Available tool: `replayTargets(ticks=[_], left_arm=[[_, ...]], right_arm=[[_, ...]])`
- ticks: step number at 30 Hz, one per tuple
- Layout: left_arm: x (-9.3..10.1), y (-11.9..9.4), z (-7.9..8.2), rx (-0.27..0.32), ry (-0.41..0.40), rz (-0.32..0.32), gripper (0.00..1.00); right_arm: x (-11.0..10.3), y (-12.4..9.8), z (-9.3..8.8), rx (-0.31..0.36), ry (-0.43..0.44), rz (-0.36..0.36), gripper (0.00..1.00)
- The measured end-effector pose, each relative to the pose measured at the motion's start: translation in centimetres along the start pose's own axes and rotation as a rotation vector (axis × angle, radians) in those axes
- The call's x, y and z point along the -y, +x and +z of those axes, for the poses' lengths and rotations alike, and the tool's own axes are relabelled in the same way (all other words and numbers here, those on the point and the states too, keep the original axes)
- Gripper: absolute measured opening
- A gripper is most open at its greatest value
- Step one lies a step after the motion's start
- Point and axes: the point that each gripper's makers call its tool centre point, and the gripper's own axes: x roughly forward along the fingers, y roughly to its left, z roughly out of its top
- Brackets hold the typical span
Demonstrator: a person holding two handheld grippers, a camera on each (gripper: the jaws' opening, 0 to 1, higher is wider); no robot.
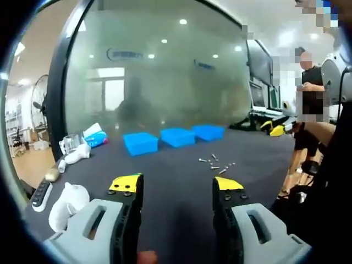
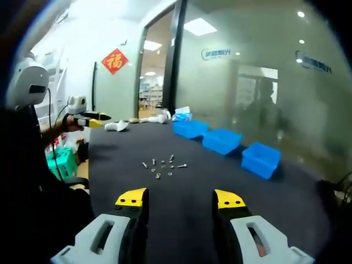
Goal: Sort the screws, nuts, and washers into the corresponding bins
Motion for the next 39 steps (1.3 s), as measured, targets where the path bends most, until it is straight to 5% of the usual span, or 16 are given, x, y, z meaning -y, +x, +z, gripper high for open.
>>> replayTargets(ticks=[20, 26, 39], left_arm=[[1.7, 0.7, -1.6, -0.126, 0.019, -0.162, 0.50], [1.7, 0.5, -1.7, -0.126, 0.023, -0.159, 0.50], [1.2, 0.1, -1.9, -0.121, 0.007, -0.146, 0.50]], right_arm=[[-0.9, 1.0, -0.3, -0.081, -0.072, 0.060, 0.42], [-0.4, 1.7, 0.4, -0.087, -0.029, 0.050, 0.42], [-1.7, 6.0, 2.6, -0.139, -0.104, 0.132, 0.40]])
